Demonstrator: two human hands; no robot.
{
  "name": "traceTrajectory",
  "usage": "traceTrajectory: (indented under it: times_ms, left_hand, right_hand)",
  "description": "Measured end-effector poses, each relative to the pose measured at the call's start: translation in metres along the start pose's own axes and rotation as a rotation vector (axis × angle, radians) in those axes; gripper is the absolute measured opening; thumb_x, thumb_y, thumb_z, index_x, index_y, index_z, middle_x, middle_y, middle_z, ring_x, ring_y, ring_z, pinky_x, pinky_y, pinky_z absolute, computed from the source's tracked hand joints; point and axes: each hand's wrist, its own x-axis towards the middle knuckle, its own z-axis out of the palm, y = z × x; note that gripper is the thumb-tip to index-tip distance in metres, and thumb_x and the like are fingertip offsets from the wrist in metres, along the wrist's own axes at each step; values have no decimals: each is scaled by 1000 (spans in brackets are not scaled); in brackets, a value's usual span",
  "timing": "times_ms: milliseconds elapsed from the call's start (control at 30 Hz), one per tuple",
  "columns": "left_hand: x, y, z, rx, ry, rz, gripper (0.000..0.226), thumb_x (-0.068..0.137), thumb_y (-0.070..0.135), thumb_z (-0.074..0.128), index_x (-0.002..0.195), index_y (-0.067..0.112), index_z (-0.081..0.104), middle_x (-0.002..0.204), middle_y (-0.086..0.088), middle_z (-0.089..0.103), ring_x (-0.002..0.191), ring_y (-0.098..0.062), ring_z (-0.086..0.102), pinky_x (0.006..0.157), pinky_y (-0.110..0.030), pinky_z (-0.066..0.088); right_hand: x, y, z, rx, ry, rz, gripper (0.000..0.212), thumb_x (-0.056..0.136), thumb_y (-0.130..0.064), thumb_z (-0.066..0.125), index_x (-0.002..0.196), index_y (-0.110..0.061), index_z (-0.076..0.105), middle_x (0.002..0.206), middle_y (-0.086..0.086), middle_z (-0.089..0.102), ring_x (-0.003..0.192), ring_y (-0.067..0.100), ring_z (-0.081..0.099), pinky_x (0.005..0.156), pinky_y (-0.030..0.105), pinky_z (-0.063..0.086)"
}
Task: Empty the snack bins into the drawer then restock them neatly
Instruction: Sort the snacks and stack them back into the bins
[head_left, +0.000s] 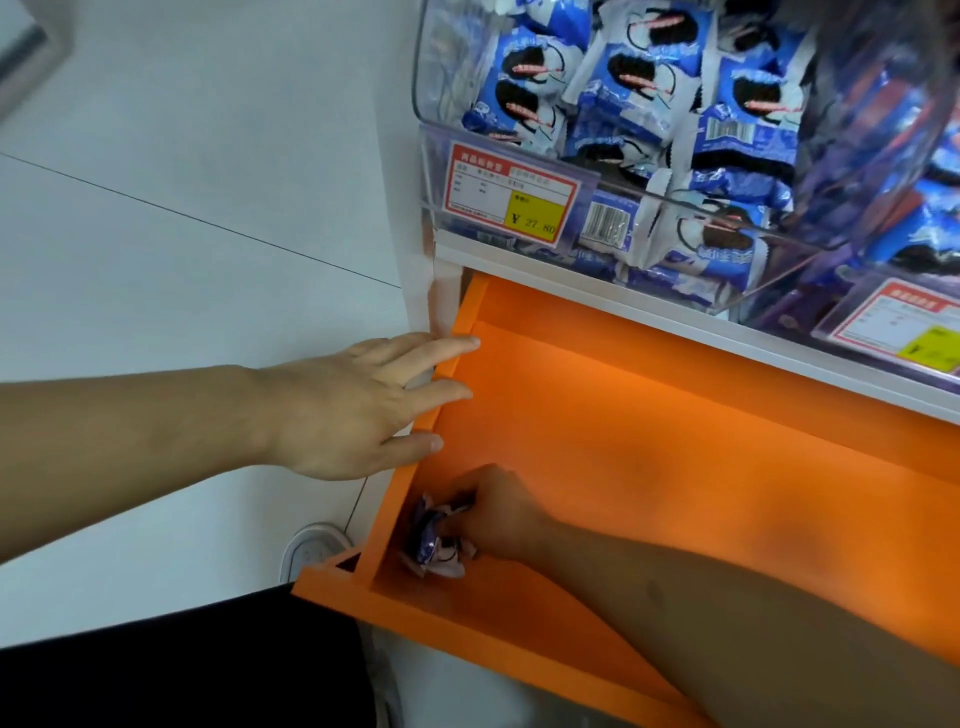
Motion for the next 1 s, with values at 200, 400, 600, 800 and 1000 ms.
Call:
traceTrajectory:
  times_ms: [200,400,600,800,1000]
  left_hand:
    - [0,16,-26,-34,86,24,70,97,70,45,158,39,28,170,12,1,154,-8,-4,121,-26,5]
    - [-19,70,-82,-924,129,-49,77,74,76,68,141,42,51,132,17,67,115,-4,66,98,-34,57]
    - [-54,96,-140,-1513,434,47,32,92,17,76,123,22,70,109,-8,78,102,-32,75,86,-51,62]
    - [-62,108,-160,-1828,605,6,26,94,20,72,118,12,71,105,-23,76,98,-38,76,95,-59,58]
    - [-60,82,-165,-1687,732,-89,20,99,34,66,118,27,66,97,-3,80,88,-19,79,86,-40,63]
  right_hand:
    - [-63,-41,-72,182,191,-82,15,84,-13,86,99,-16,83,86,2,80,79,22,77,71,47,64]
    - [-168,-129,-140,431,331,-291,17,89,-5,81,104,-13,79,94,13,78,81,37,77,66,57,64]
    - [-232,-180,-178,256,453,-456,48,84,-1,85,123,-24,68,112,-16,71,77,37,75,70,51,64]
    - [-238,-213,-183,186,589,-519,51,80,-12,91,119,-34,66,97,-15,65,67,40,71,58,47,60]
    - [-192,-224,-206,41,738,-473,39,79,-24,93,107,-41,72,105,-11,67,65,19,70,59,37,59]
